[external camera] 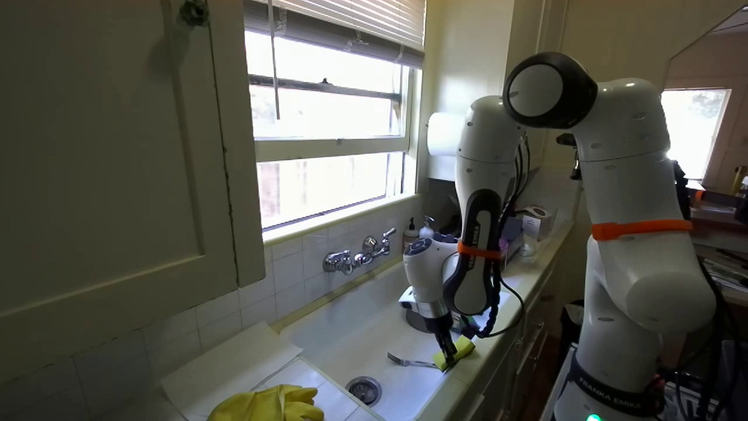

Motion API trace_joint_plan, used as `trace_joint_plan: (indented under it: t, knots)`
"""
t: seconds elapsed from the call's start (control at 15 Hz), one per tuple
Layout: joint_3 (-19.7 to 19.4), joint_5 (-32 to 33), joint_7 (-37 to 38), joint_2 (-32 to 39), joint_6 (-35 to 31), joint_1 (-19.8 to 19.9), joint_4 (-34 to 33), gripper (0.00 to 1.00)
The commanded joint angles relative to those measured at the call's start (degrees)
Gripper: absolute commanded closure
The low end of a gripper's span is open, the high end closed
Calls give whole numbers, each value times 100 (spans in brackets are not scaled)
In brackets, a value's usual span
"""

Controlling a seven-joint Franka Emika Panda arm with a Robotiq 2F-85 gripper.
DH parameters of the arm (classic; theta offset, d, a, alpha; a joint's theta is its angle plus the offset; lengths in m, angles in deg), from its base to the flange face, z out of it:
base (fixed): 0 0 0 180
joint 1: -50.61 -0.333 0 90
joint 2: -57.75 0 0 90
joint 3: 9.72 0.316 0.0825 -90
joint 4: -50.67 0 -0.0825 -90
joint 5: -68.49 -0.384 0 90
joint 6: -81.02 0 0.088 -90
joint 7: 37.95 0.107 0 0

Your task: Use the sponge to clean the sides of the sink

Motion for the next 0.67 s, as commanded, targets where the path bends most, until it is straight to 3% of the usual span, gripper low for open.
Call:
trace_joint_plan:
  t: [0.0,0.2,0.27,0.6]
  knots:
    - [233,253,343,42,75,742,-26,99]
    - [198,438,551,-40,-29,1151,100,99]
    - [-101,446,589,-17,-115,972,99,99]
    - [-601,684,896,9,-337,1087,85,99]
